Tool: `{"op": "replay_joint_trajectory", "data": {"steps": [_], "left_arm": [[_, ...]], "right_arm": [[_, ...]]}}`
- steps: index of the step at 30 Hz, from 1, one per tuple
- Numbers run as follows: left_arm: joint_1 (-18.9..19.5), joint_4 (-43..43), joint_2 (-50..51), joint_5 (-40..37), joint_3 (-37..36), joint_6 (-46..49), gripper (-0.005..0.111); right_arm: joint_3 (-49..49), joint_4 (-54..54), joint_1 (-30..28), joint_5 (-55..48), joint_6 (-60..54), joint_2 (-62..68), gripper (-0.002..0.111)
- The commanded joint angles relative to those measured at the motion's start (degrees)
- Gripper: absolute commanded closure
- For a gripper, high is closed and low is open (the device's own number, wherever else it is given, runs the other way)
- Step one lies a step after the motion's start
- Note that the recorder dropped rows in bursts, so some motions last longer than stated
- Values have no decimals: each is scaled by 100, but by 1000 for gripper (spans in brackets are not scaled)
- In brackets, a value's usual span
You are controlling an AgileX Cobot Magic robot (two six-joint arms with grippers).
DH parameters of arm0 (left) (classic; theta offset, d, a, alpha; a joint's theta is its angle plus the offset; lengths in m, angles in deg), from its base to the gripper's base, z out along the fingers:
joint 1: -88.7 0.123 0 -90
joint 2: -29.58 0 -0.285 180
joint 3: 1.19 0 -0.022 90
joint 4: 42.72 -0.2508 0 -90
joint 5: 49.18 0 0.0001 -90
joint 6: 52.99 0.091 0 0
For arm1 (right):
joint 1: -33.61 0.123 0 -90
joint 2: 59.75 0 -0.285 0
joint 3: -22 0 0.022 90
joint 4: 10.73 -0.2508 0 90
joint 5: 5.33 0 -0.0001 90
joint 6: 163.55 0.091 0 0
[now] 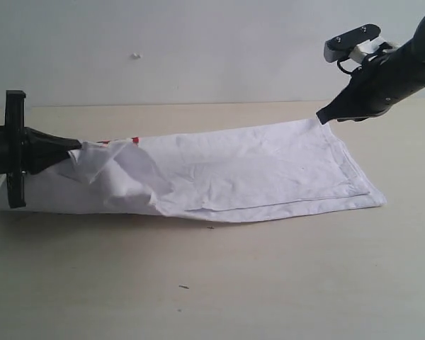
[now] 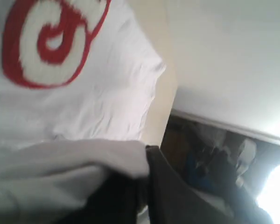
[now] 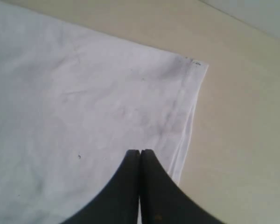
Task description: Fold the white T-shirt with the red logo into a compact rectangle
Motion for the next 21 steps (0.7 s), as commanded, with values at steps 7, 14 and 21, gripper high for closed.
{"op": "replay_joint_trajectory", "data": {"steps": [7,14,21], "left_arm": [[29,378,811,1296,570,-738,37],[67,378,872,694,840,-272,18],[22,-388,872,-407,1187,-8,32]], "right_arm": [[3,9,-8,-118,-242,-72,108],[3,9,-8,-286,-348,-72,108],[3,-19,-8,-418,-363,-72,108]]}}
